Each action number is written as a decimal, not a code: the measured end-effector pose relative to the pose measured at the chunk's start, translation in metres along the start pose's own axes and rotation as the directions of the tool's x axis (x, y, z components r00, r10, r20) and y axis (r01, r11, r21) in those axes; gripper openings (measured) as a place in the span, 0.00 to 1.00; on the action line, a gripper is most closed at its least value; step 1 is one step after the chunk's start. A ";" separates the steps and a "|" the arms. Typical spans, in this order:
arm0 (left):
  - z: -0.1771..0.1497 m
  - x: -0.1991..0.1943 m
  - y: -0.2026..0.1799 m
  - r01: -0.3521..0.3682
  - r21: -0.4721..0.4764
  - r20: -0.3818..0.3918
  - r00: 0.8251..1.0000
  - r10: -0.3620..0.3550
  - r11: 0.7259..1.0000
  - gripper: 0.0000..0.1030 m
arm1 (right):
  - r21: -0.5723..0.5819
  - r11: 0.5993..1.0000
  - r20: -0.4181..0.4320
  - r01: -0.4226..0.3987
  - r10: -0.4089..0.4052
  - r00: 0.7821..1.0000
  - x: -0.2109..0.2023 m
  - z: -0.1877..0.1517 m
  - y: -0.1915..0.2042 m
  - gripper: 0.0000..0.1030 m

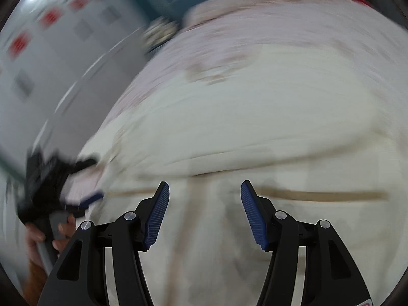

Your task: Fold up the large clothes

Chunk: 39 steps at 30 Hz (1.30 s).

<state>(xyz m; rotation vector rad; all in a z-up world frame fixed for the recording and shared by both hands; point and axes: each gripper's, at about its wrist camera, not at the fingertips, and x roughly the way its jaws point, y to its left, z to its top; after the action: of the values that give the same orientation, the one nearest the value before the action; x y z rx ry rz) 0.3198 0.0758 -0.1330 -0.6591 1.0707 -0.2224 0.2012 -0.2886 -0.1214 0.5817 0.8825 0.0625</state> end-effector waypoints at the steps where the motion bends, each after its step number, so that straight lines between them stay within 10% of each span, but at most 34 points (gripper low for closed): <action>1: 0.002 0.009 0.000 0.014 -0.018 -0.012 1.000 -0.014 1.000 0.91 | 0.058 0.998 0.017 0.016 -0.017 1.000 -0.006 0.006 -0.019 0.57; 5: 0.005 0.023 -0.003 0.055 -0.055 -0.025 0.998 -0.056 0.997 0.63 | 0.300 0.954 0.118 0.002 -0.039 0.992 -0.023 0.036 -0.097 0.57; 7: 0.009 0.029 -0.010 0.073 -0.035 -0.047 0.996 -0.075 0.997 0.29 | 0.369 0.929 0.128 -0.030 -0.019 0.992 -0.016 0.047 -0.119 0.57; 9: 0.014 0.030 -0.020 0.060 -0.007 -0.047 0.997 -0.061 0.998 0.09 | 0.413 0.909 0.114 -0.050 0.003 0.993 -0.002 0.056 -0.131 0.39; 11: 0.021 0.025 -0.030 0.063 0.030 -0.022 0.998 -0.063 0.998 0.07 | 0.439 0.896 0.099 -0.062 0.020 0.995 0.010 0.067 -0.136 0.10; 17: 0.036 -0.020 -0.069 0.103 0.206 0.133 0.982 -0.132 0.973 0.05 | 0.254 0.950 0.386 -0.180 0.070 0.920 -0.053 0.102 -0.098 0.05; 22: 0.006 0.052 -0.028 -0.063 0.189 -0.006 0.998 0.065 0.980 0.05 | 0.306 0.951 0.163 0.048 -0.101 0.981 0.015 0.080 -0.135 0.04; 31: -0.018 0.061 -0.022 -0.114 0.250 0.050 0.993 0.105 0.962 0.07 | 0.290 0.951 0.104 0.105 -0.140 0.985 0.039 0.072 -0.143 0.05; 39: -0.017 -0.008 -0.040 -0.299 0.362 0.273 0.939 0.207 0.883 0.43 | 0.149 0.938 0.224 0.312 -0.339 0.914 -0.044 0.053 -0.084 0.22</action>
<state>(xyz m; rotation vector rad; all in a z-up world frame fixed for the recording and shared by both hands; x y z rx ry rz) 0.3072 0.0416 -0.1089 -0.1636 0.8446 -0.1262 0.1968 -0.3959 -0.1063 0.5241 0.7323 -0.3586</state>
